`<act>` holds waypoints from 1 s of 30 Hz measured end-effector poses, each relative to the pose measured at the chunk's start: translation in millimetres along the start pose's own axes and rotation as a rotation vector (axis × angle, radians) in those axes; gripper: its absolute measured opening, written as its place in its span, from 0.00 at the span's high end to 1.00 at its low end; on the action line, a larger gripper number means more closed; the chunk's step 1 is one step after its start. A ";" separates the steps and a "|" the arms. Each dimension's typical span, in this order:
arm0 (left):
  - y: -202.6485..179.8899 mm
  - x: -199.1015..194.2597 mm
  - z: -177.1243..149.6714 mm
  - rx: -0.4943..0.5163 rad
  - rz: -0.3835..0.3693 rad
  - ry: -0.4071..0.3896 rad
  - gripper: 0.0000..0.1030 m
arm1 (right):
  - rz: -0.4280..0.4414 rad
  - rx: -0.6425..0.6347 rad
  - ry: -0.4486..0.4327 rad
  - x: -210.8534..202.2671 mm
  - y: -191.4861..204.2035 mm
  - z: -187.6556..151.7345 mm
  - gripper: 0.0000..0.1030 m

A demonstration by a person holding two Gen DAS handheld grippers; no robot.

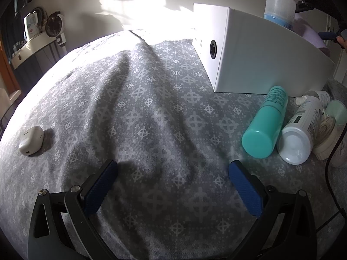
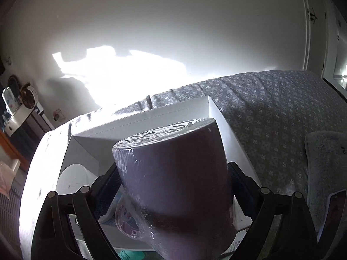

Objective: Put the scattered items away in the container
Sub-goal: 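Place the lilac mug into the white box and open the right gripper, then grasp the clear bottle with white label using the right gripper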

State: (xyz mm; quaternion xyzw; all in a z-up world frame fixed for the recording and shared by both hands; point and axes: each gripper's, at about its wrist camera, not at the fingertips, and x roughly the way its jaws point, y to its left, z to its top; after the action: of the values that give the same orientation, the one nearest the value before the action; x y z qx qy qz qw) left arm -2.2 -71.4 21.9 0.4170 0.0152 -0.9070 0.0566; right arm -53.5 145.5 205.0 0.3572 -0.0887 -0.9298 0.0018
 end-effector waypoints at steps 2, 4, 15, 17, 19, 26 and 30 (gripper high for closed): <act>-0.2 0.1 0.0 0.000 0.000 0.000 0.00 | 0.013 -0.055 -0.006 -17.2 -0.7 -0.9 0.08; 0.1 -0.1 0.0 0.000 0.000 0.000 0.00 | 0.029 -0.101 -0.028 -38.7 -6.7 -6.6 0.08; -0.2 -0.6 -0.6 0.001 0.002 0.000 0.00 | 0.065 -0.697 0.231 -107.2 -34.5 -121.3 0.01; -0.3 -0.5 -0.7 0.001 0.002 0.000 0.00 | 0.020 -0.834 0.319 -94.8 -38.1 -148.5 0.01; -0.5 -1.0 -1.0 0.003 0.004 0.000 0.00 | -0.049 -0.908 0.387 -73.1 -40.8 -170.4 0.01; -0.5 -1.3 -0.9 0.003 0.006 0.000 0.00 | 0.022 -0.872 0.580 -41.9 -24.5 -198.1 0.35; -0.3 -1.3 -1.0 0.005 0.008 -0.001 0.00 | 0.121 -0.837 0.683 -35.9 -22.7 -208.3 0.41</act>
State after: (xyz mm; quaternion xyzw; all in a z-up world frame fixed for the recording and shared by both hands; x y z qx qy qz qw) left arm -0.6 -70.9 22.3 0.4168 0.0111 -0.9070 0.0594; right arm 113.0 136.2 73.3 0.6021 0.2745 -0.7149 0.2261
